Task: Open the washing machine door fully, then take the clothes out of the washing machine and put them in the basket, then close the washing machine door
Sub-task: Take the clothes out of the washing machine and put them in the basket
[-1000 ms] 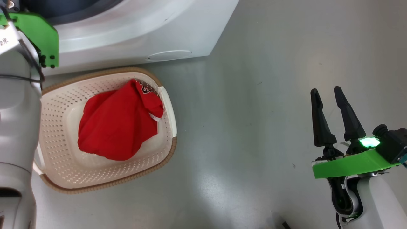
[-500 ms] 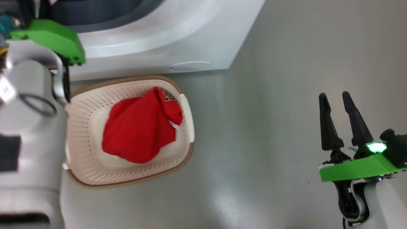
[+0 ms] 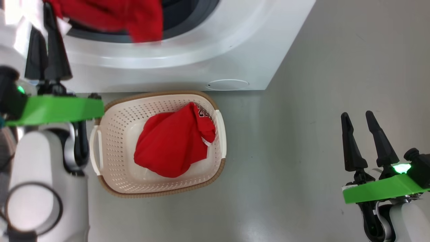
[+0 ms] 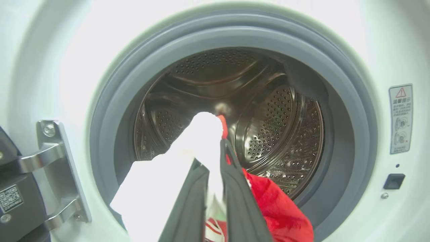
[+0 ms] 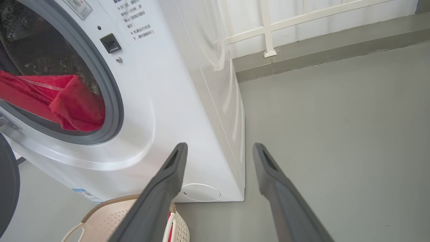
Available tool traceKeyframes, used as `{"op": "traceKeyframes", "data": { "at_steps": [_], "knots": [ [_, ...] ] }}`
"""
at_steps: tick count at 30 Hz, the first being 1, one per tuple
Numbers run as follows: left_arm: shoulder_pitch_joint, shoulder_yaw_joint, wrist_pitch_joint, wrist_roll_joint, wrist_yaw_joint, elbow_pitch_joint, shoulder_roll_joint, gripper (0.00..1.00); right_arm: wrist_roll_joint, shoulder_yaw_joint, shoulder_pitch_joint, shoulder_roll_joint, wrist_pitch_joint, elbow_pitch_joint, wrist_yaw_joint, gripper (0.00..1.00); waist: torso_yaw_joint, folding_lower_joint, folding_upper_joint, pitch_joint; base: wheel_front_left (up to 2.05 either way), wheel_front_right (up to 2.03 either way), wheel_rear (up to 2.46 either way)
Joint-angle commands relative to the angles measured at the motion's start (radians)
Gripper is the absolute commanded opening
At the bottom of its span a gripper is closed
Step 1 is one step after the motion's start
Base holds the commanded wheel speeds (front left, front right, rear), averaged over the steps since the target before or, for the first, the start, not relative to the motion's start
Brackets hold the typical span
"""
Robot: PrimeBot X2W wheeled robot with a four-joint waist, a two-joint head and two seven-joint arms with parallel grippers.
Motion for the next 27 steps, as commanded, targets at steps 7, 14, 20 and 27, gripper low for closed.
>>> {"op": "traceKeyframes", "data": {
  "at_steps": [7, 14, 20, 27],
  "knots": [
    [0.135, -0.001, -0.005, -0.068, 0.012, -0.238, 0.026, 0.00, -0.012, 0.025, 0.024, -0.013, -0.006, -0.023, 0.005, 1.00, 0.013, 0.0000, -0.0001, -0.013, 0.00, 0.00, 0.00],
    [0.209, -0.021, -0.005, -0.091, 0.047, -0.395, 0.026, 0.00, -0.010, 0.024, 0.028, -0.012, -0.006, -0.023, 0.005, 1.00, 0.014, 0.0000, -0.0001, -0.012, 0.00, 0.00, 0.00],
    [0.274, -0.076, -0.005, -0.093, 0.061, -0.397, 0.026, 0.00, -0.011, 0.025, 0.026, -0.011, -0.006, -0.022, 0.005, 1.00, 0.016, 0.0000, -0.0001, -0.006, 0.00, 0.00, 0.00],
    [0.316, -0.115, -0.005, -0.087, 0.046, -0.260, 0.025, 0.00, -0.010, 0.037, 0.015, -0.010, -0.006, -0.023, 0.005, 1.00, 0.004, 0.0000, -0.0001, 0.007, 0.00, 0.00, 0.00]
  ]
}}
